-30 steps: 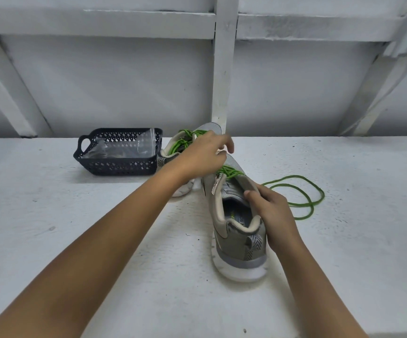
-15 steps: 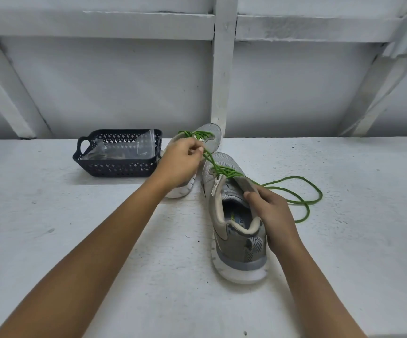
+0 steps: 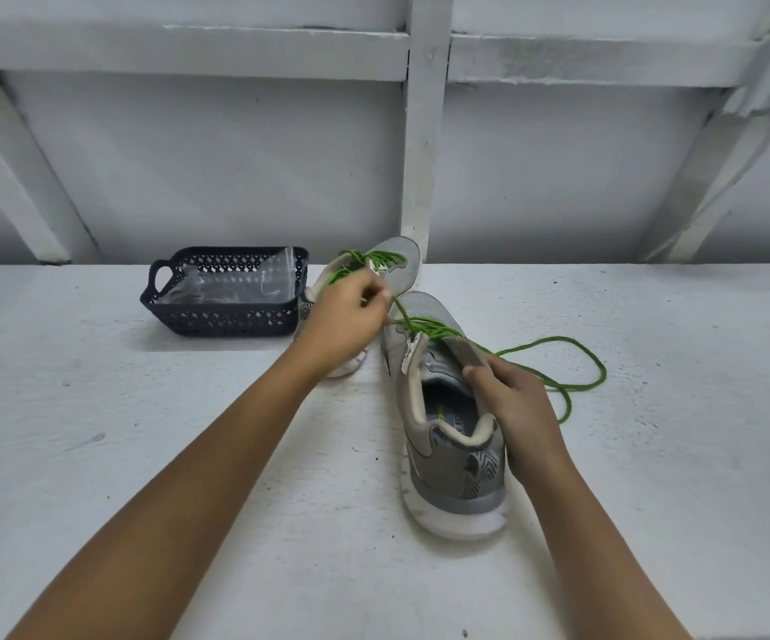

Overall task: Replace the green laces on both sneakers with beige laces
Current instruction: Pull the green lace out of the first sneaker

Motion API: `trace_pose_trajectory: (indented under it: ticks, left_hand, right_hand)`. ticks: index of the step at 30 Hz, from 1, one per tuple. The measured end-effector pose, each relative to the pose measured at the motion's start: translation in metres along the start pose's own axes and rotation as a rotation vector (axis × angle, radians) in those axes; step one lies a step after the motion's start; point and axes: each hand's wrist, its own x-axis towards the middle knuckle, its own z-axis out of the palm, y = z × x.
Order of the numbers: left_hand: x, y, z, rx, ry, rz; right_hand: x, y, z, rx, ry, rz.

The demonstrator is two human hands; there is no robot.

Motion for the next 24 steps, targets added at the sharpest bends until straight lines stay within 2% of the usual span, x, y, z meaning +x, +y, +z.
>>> trace_pose_trajectory:
  ticks: [2, 3, 5, 8, 10, 12, 20, 24]
  left_hand:
    - [0.001, 0.001, -0.007, -0.206, 0.132, -0.054]
    - [0.001, 0.002, -0.009, -0.182, 0.147, -0.016]
    - [-0.003, 0.004, -0.012, -0.019, 0.076, 0.115]
    - [-0.006, 0.003, -0.008, 0.355, -0.1, 0.314]
    - [-0.004, 0.001, -0.002, 0.555, -0.162, 0.384]
    - [-0.005, 0.003, 0.003, 0.538, -0.233, 0.326]
    - [-0.004, -0.001, 0.002, 0.361, -0.31, 0.108]
    - [-0.004, 0.001, -0.001, 0.349, -0.256, 0.088]
  right_hand:
    - [0.0, 0.0, 0.0, 0.001, 0.003, 0.003]
    - [-0.001, 0.0, 0.0, -0.002, 0.006, 0.002]
    - [-0.001, -0.001, 0.0, -0.008, 0.005, -0.002]
    - [-0.002, -0.002, 0.0, -0.01, -0.001, -0.002]
    - [-0.002, -0.002, 0.0, -0.008, 0.004, -0.001]
    - [-0.002, -0.003, 0.0, -0.005, 0.006, 0.001]
    - [-0.002, -0.003, 0.001, 0.007, 0.006, -0.002]
    - [-0.003, -0.004, 0.0, 0.011, 0.007, -0.002]
